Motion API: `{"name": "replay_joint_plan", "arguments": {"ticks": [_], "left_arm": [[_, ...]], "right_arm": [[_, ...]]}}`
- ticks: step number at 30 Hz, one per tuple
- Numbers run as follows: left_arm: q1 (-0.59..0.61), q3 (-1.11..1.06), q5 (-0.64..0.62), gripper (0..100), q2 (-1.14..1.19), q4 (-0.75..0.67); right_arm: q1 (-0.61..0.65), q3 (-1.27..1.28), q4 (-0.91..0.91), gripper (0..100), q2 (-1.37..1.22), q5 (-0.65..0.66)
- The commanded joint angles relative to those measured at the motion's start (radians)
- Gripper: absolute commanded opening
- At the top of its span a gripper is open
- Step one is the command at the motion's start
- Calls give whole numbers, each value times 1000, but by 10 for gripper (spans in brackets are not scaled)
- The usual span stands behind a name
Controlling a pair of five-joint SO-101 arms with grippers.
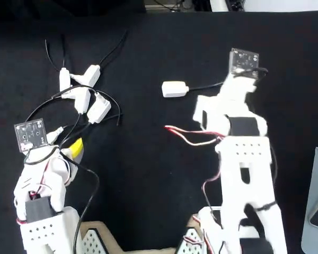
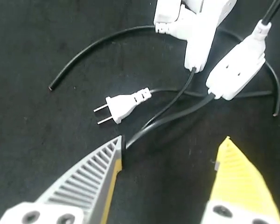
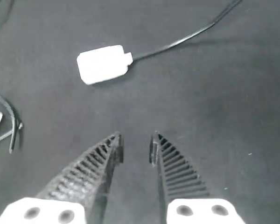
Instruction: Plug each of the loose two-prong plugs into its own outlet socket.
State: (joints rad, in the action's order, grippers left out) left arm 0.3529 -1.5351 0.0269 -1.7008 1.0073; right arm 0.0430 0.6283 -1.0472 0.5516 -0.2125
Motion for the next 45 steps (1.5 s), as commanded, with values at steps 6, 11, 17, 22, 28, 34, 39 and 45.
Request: {"name": "replay_joint_plan", "arguments": {"ticks": [6, 11, 17, 22, 28, 34, 39, 45], "left_arm": [[12, -27, 3, 317, -92, 14], [12, -27, 3, 317, -94, 14], [64, -21, 3, 317, -95, 12], [97, -16, -5, 317, -95, 8], [209, 16, -43, 286, -97, 5], [280, 35, -86, 282, -97, 6], [344, 54, -130, 282, -97, 12], [355, 54, -149, 282, -97, 12]], "right_arm": [[152, -186, -75, 109, -248, 3], [218, -298, -72, 109, -363, 3], [301, -418, -71, 109, -487, 3], [423, -553, -69, 109, -630, -104], [526, -766, -74, 109, -839, -219], [534, -888, -75, 107, -958, -281], [549, -897, -75, 107, -963, -362], [605, -892, -41, 109, -969, -468]]}}
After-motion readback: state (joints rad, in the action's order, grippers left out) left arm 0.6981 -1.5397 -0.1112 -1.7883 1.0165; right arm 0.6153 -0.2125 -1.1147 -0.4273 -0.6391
